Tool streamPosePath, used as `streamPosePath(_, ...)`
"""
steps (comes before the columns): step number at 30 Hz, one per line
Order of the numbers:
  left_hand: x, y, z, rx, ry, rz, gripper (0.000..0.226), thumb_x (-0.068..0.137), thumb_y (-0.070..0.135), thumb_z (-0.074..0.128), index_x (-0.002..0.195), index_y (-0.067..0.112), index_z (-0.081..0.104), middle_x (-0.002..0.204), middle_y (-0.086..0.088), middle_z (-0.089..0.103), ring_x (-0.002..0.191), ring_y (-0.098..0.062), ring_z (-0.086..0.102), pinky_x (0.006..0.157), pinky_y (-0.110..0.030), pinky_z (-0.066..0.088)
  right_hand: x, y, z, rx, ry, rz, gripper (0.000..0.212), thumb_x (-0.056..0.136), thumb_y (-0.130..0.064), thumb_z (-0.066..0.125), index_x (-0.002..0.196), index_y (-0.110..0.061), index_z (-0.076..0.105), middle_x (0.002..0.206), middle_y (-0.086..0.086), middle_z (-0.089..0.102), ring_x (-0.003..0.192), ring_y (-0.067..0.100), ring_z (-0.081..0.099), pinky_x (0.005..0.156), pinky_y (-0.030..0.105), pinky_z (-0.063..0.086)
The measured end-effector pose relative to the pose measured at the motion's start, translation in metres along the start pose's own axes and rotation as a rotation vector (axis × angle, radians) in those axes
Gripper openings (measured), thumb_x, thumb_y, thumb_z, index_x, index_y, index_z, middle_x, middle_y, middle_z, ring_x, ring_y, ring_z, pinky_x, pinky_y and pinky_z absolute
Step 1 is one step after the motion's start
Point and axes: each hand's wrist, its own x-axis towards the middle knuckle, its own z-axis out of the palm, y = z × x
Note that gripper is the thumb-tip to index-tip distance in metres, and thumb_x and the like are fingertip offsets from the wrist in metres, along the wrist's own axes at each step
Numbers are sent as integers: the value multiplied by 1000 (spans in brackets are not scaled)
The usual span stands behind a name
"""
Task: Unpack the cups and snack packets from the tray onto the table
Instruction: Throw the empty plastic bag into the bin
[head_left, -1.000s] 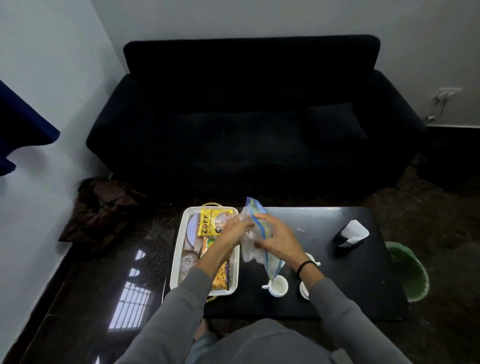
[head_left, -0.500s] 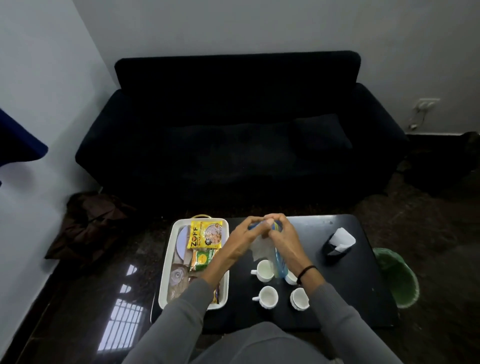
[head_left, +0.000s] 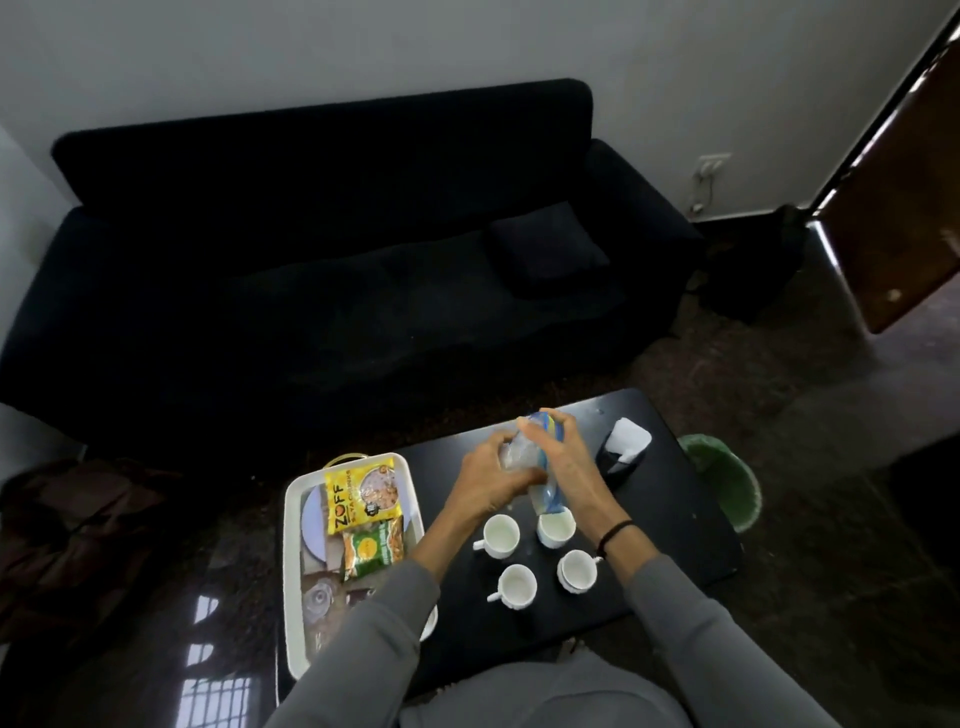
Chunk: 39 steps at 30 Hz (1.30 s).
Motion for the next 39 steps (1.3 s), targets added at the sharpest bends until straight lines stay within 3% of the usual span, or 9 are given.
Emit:
streamPosePath(7, 13, 36, 50, -71, -6, -27, 25, 83, 29, 76, 104, 16, 71, 78, -6, 80, 62, -19, 77, 60, -33, 63, 1, -9, -49, 177, 31, 22, 100, 53, -77, 85, 133, -35, 42, 111, 1, 72, 86, 13, 80, 64, 29, 63)
streamPosePath(10, 27, 58, 78, 127, 43, -66, 28, 77, 49, 65, 95, 28, 68, 65, 2, 76, 49, -13, 72, 64, -32, 61, 14, -13, -82, 140, -3, 7, 86, 56, -72, 88, 126, -44, 47, 117, 1, 71, 93, 16, 79, 77, 38, 64)
streamPosePath(12, 38, 74, 102, 213, 58, -67, 22, 73, 47, 62, 88, 30, 66, 60, 5, 73, 41, -10, 67, 59, -27, 58, 25, -13, -112, 119, 1, 37, 77, 64, -61, 89, 126, -43, 48, 117, 2, 69, 88, 20, 79, 66, 40, 64)
streamPosePath(15, 56, 92, 144, 167, -44, -68, 33, 69, 42, 68, 100, 30, 68, 67, 2, 75, 52, -14, 71, 59, -30, 61, 44, -8, -160, 154, 94, 54, 69, 70, -49, 86, 127, -33, 51, 116, 11, 71, 85, 25, 80, 57, 42, 62)
streamPosePath(19, 84, 104, 210, -17, -160, -87, 42, 76, 33, 77, 116, 29, 65, 87, 1, 75, 52, -9, 71, 50, -22, 55, 72, 11, -236, 141, 241, 76, 72, 67, -50, 89, 121, -23, 50, 113, 11, 74, 91, 23, 80, 76, 47, 66)
streamPosePath(25, 124, 85, 300, 187, -182, -137, 41, 77, 58, 69, 110, 33, 70, 95, -1, 77, 86, -28, 74, 80, -43, 60, 93, 53, -313, 157, 322, 121, 50, 67, -55, 91, 104, -26, 73, 96, 5, 80, 84, 20, 79, 67, 29, 62)
streamPosePath(31, 166, 44, 387, 132, -260, -235, 29, 90, 31, 66, 117, 19, 71, 102, -9, 77, 96, -30, 73, 82, -49, 61, 121, 110, -365, 327, 247, 320, 46, 81, -32, 76, 125, -32, 60, 104, 2, 80, 87, 16, 79, 65, 33, 61)
streamPosePath(36, 198, 14, 424, 163, -370, -314, 32, 88, 34, 70, 117, 23, 65, 108, -3, 76, 87, -30, 76, 77, -49, 63, 155, 145, -408, -114, 418, 349, 49, 85, -24, 80, 123, -22, 49, 115, 6, 67, 107, 30, 70, 93, 47, 59)
streamPosePath(39, 219, -7, 437, 172, -361, -383, 26, 93, 26, 68, 118, 22, 63, 113, -2, 73, 74, -24, 74, 69, -41, 62, 184, 160, -432, -355, 514, 383, 51, 76, -27, 87, 109, -17, 49, 106, 10, 65, 103, 35, 67, 89, 41, 55)
